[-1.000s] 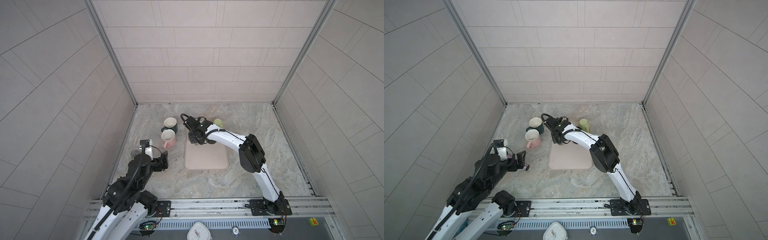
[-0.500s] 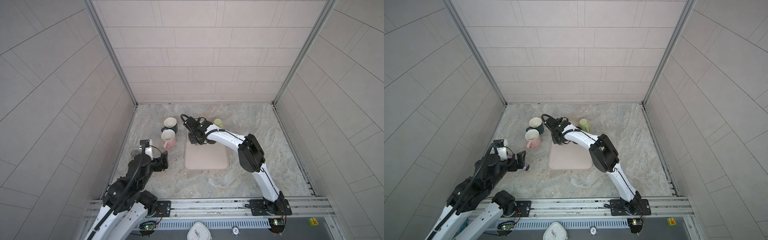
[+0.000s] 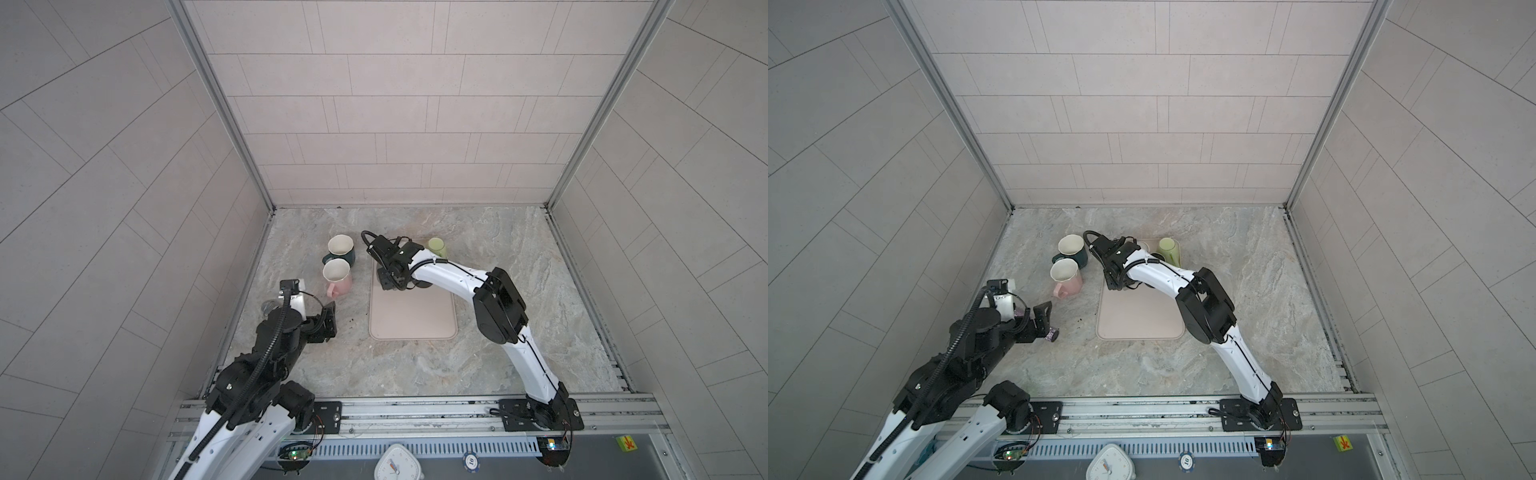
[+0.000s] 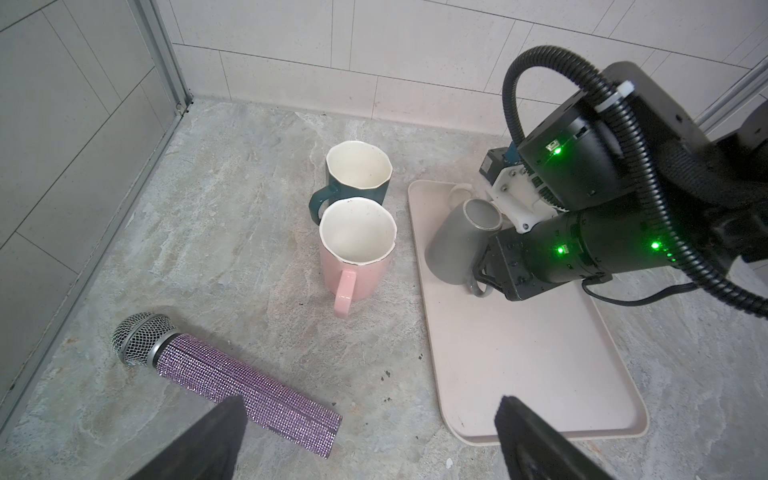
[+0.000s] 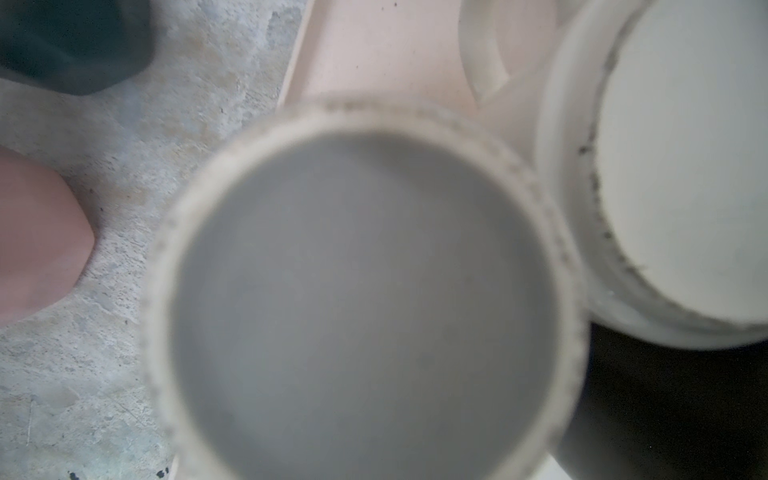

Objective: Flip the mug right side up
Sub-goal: 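Close the right gripper around the grey mug's body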

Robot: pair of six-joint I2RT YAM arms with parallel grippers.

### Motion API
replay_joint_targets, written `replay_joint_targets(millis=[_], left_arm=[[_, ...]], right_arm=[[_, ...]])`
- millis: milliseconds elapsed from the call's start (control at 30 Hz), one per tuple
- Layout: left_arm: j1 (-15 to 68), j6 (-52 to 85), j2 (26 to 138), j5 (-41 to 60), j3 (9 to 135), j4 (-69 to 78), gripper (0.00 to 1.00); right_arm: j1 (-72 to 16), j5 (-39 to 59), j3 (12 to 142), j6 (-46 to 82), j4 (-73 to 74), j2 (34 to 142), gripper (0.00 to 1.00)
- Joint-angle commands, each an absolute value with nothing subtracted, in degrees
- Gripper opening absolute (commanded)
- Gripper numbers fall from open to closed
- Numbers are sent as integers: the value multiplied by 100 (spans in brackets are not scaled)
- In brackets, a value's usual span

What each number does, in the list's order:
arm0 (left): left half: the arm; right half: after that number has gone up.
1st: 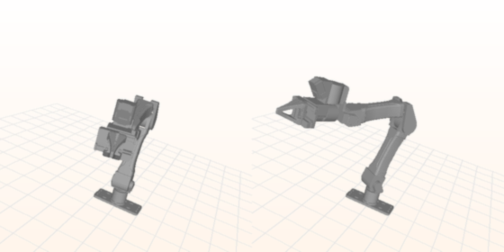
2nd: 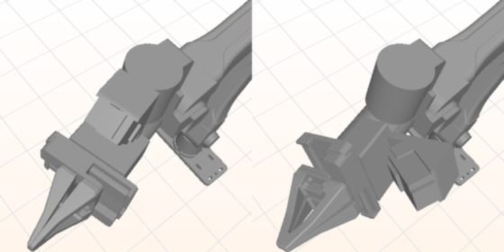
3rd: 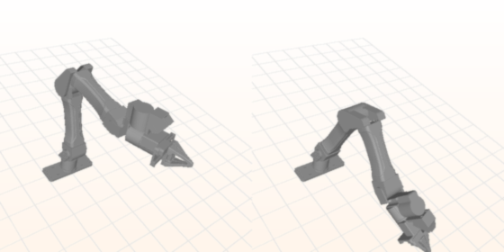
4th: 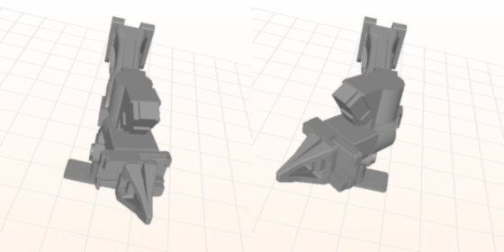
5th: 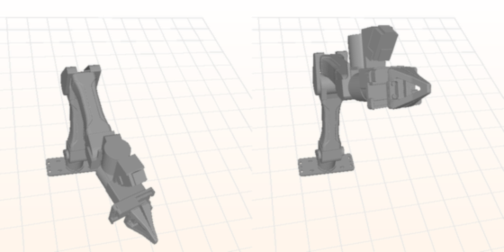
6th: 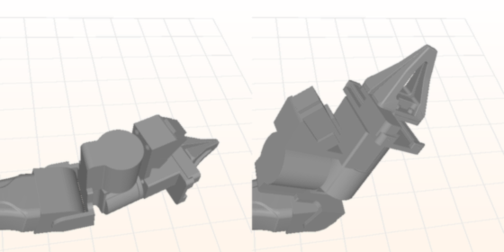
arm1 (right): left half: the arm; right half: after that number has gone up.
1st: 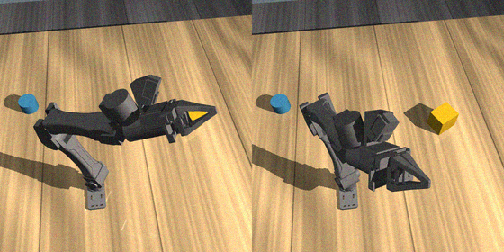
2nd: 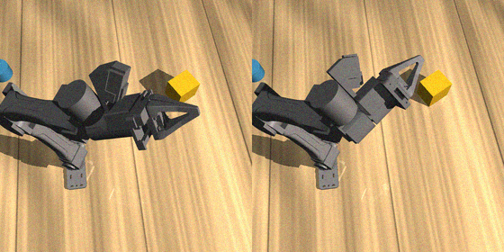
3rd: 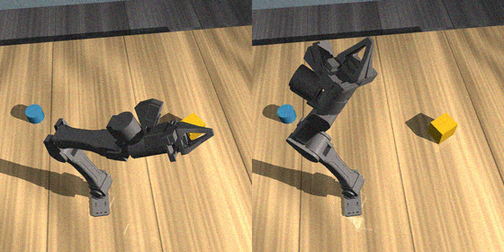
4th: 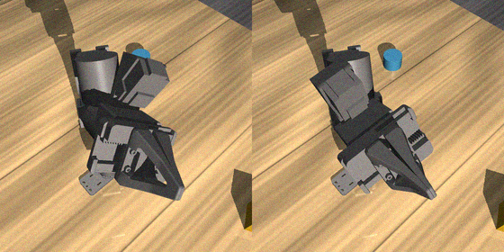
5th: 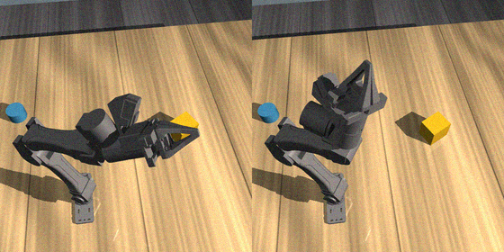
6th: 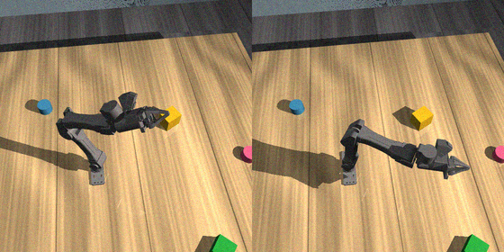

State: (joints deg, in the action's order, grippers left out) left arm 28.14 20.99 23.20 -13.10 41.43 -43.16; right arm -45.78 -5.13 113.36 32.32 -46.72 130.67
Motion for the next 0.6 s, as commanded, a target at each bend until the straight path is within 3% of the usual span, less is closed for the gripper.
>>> replay_joint_targets(millis=[0,567], left_arm=[[2817,2127,2322,-1328,4081,-4252,100],[2810,2127,2354,-1332,4080,-4248,100]], right_arm=[[-4562,-551,11487,3246,-4835,13077,20],[-4535,-571,11507,3208,-4863,12924,28]])
